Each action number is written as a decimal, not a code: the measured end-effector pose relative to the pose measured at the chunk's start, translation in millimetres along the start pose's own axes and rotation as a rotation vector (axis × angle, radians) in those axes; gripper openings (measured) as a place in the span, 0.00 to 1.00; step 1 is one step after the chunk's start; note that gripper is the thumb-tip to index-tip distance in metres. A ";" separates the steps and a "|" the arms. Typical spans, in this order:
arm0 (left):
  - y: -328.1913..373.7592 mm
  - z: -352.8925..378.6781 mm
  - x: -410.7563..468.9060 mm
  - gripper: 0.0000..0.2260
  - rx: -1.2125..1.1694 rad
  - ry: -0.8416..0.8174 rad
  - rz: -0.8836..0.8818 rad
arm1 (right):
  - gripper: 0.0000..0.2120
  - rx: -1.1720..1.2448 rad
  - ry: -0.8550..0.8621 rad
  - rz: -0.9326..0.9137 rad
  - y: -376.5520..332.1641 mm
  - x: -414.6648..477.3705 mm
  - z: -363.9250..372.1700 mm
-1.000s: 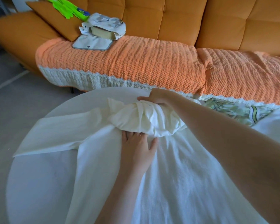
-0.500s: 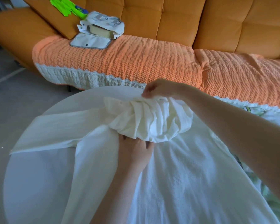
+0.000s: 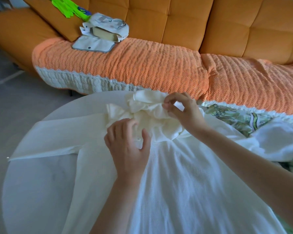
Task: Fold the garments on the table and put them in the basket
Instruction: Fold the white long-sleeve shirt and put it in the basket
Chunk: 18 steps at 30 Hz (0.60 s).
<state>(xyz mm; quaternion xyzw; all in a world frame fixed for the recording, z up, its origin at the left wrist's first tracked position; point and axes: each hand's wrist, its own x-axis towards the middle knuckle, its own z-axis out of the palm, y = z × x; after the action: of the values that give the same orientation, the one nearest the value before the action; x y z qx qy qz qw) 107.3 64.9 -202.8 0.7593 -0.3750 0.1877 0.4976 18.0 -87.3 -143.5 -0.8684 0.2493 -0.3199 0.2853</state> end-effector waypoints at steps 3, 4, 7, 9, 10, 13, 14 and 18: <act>-1.5 4.6 -0.2 0.24 -0.031 -0.178 -0.052 | 0.03 -0.027 -0.053 -0.068 -9.2 -16.9 -3.3; -2.1 4.7 1.8 0.25 -0.088 -0.182 -0.112 | 0.05 -0.041 -0.061 -0.115 -11.0 -24.3 -4.6; -5.5 3.4 7.3 0.24 -0.454 -0.110 -0.282 | 0.06 -0.129 -0.069 -0.263 -10.9 -56.8 -7.6; -5.4 0.6 12.6 0.21 -0.600 -0.031 -0.398 | 0.03 -0.190 -0.168 -0.318 -4.5 -83.8 -8.5; -5.4 -1.6 15.7 0.19 -0.615 0.024 -0.448 | 0.02 -0.239 -0.235 -0.346 -0.7 -97.1 -8.8; -10.9 -10.5 22.7 0.12 -0.609 0.067 -0.579 | 0.03 -0.340 -0.405 -0.362 5.4 -124.8 -15.4; -14.3 -15.1 23.4 0.11 -0.594 0.021 -0.585 | 0.03 -0.324 -0.429 -0.323 1.6 -128.5 -20.5; -25.4 -34.4 38.6 0.05 -0.363 -0.223 -0.506 | 0.04 -0.009 -0.248 0.019 -24.4 -128.4 -43.9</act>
<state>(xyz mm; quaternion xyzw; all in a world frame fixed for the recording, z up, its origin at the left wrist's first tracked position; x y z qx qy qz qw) 154.6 86.6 -178.1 0.7430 -0.2542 -0.0961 0.6116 -92.7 -5.6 -152.9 -0.9002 0.2217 -0.2062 0.3131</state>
